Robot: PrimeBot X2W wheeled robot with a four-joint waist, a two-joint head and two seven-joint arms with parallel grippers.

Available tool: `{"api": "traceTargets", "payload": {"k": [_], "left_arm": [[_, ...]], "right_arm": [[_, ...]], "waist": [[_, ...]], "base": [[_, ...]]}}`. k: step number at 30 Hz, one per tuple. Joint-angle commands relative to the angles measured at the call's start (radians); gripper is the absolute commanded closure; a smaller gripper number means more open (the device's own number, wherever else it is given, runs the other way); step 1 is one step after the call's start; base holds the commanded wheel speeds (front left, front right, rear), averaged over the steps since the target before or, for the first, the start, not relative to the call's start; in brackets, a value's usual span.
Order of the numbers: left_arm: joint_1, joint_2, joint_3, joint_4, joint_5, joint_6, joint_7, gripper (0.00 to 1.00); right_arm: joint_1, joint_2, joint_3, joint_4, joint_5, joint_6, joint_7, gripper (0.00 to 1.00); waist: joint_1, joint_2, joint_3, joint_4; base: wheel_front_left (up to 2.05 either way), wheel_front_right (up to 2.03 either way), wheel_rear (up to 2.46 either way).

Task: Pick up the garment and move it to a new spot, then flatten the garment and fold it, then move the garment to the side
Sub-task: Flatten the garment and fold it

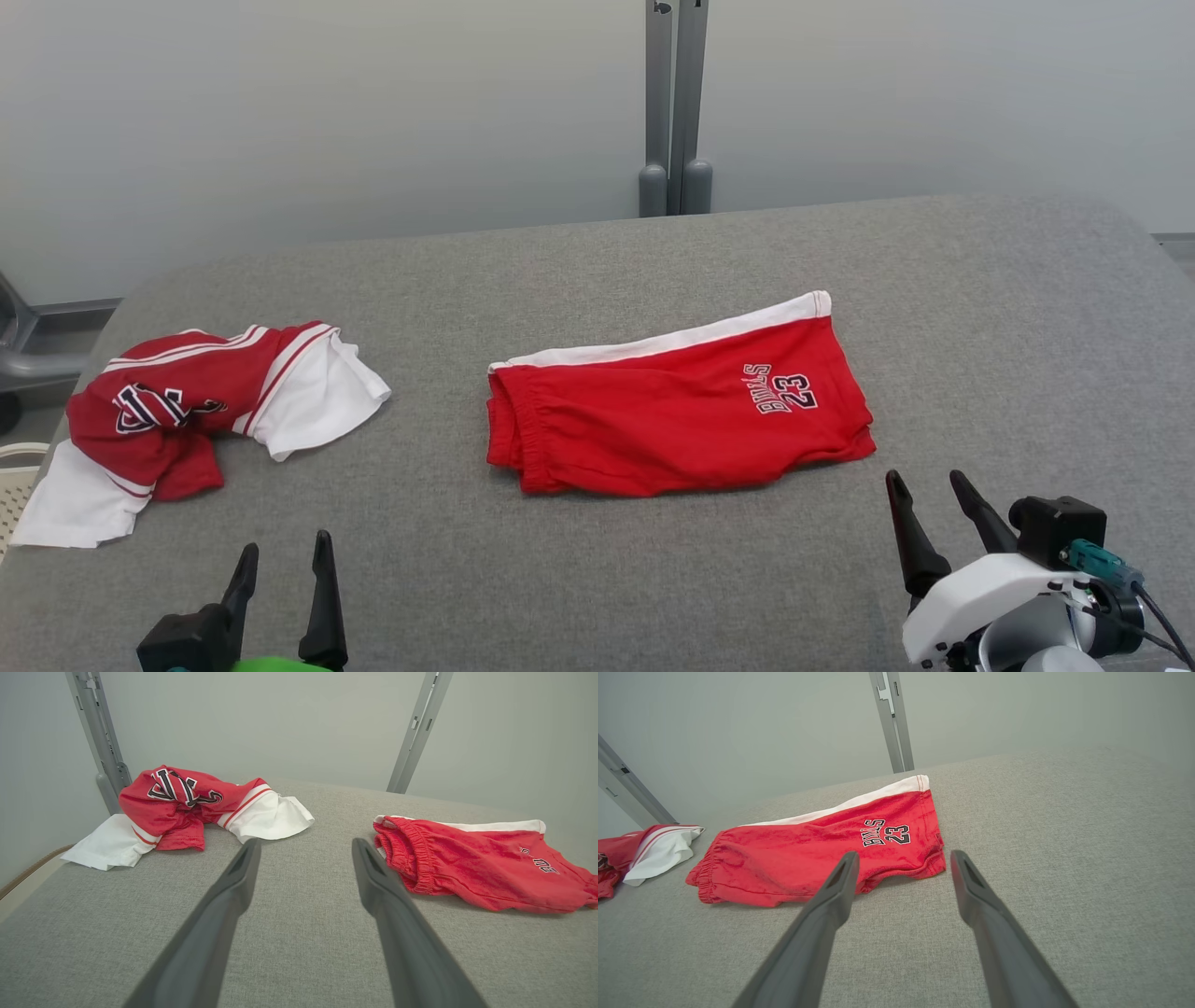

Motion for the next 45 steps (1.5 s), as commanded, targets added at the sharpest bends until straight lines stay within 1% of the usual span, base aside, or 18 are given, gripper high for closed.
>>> {"api": "traceTargets", "payload": {"k": [1, 4, 7, 10, 13, 16, 17, 19, 23, 28, 32, 37, 40, 45], "left_arm": [[0.011, 0.006, -0.002, -0.003, 0.001, 0.006, 0.003, 0.0], [0.012, 0.007, -0.006, -0.004, 0.001, 0.006, 0.006, 0.0], [0.013, 0.008, -0.01, -0.008, -0.001, 0.006, 0.007, 0.0], [0.013, 0.01, -0.013, -0.012, -0.001, 0.007, 0.006, 0.0], [0.005, 0.015, -0.023, -0.018, 0.004, -0.001, 0.012, 0.0], [-0.01, 0.02, -0.032, -0.021, 0.012, -0.009, 0.013, 0.0], [-0.015, 0.021, -0.035, -0.021, 0.014, -0.01, 0.013, 0.0], [-0.024, 0.023, -0.041, -0.022, 0.016, -0.011, 0.013, 0.0], [-0.038, 0.027, -0.061, -0.028, 0.028, -0.02, 0.003, 0.0], [-0.062, 0.036, -0.082, -0.04, 0.044, -0.028, 0.01, 0.0], [-0.09, 0.034, -0.096, -0.046, 0.052, -0.035, 0.013, 0.0], [-0.125, 0.034, -0.11, -0.05, 0.061, -0.041, 0.009, 0.0], [-0.145, 0.035, -0.115, -0.056, 0.066, -0.039, 0.001, 0.0], [-0.16, 0.033, -0.122, -0.054, 0.065, -0.043, -0.003, 0.0]], "right_arm": [[0.007, -0.001, -0.002, 0.0, 0.008, -0.001, 0.0, 0.0], [0.0, -0.001, -0.003, 0.002, 0.008, -0.001, 0.006, 0.0], [-0.025, -0.002, -0.015, 0.012, -0.001, -0.001, 0.041, 0.0], [-0.067, -0.002, -0.039, 0.024, -0.028, -0.001, 0.106, 0.0], [-0.131, 0.0, -0.053, 0.05, -0.055, -0.001, 0.182, 0.0], [-0.207, -0.002, -0.068, 0.098, -0.096, -0.001, 0.257, 0.0], [-0.231, -0.008, -0.078, 0.12, -0.123, -0.001, 0.281, 0.0], [-0.282, -0.009, -0.085, 0.173, -0.139, -0.001, 0.333, 0.0], [-0.38, -0.041, -0.12, 0.261, -0.179, -0.001, 0.399, 0.0], [-0.482, -0.076, -0.162, 0.371, -0.233, -0.001, 0.446, 0.0], [-0.544, -0.112, -0.198, 0.438, -0.263, -0.001, 0.442, 0.0], [-0.608, -0.14, -0.235, 0.505, -0.295, -0.001, 0.45, 0.0], [-0.656, -0.143, -0.265, 0.546, -0.304, -0.001, 0.448, 0.0], [-0.685, -0.146, -0.296, 0.587, -0.334, -0.001, 0.469, 0.0]], "waist": [[0.0, 0.0, 0.0, 0.002], [0.0, 0.0, 0.0, 0.004], [0.0, 0.0, 0.002, 0.008], [0.0, 0.0, 0.008, 0.01], [0.0, 0.0, 0.02, 0.016], [0.0, 0.0, 0.036, 0.027], [0.0, 0.0, 0.042, 0.032], [0.0, 0.0, 0.052, 0.044], [0.0, 0.0, 0.079, 0.075], [0.0, 0.0, 0.136, 0.113], [0.0, 0.0, 0.179, 0.147], [0.0, 0.0, 0.234, 0.181], [0.0, 0.0, 0.275, 0.203], [0.0, 0.0, 0.299, 0.221]], "base": [[0.0, 0.0, 0.0], [0.0, 0.0, 0.0], [0.0, 0.0, 0.0], [0.0, 0.0, 0.0], [0.0, 0.0, 0.0], [0.0, 0.0, 0.0], [0.0, 0.0, 0.0], [0.0, 0.0, 0.0], [0.0, 0.0, 0.0], [0.0, 0.0, 0.0], [0.0, 0.0, 0.0], [0.0, 0.0, 0.0], [0.0, 0.0, 0.0], [0.0, 0.0, 0.0]]}}
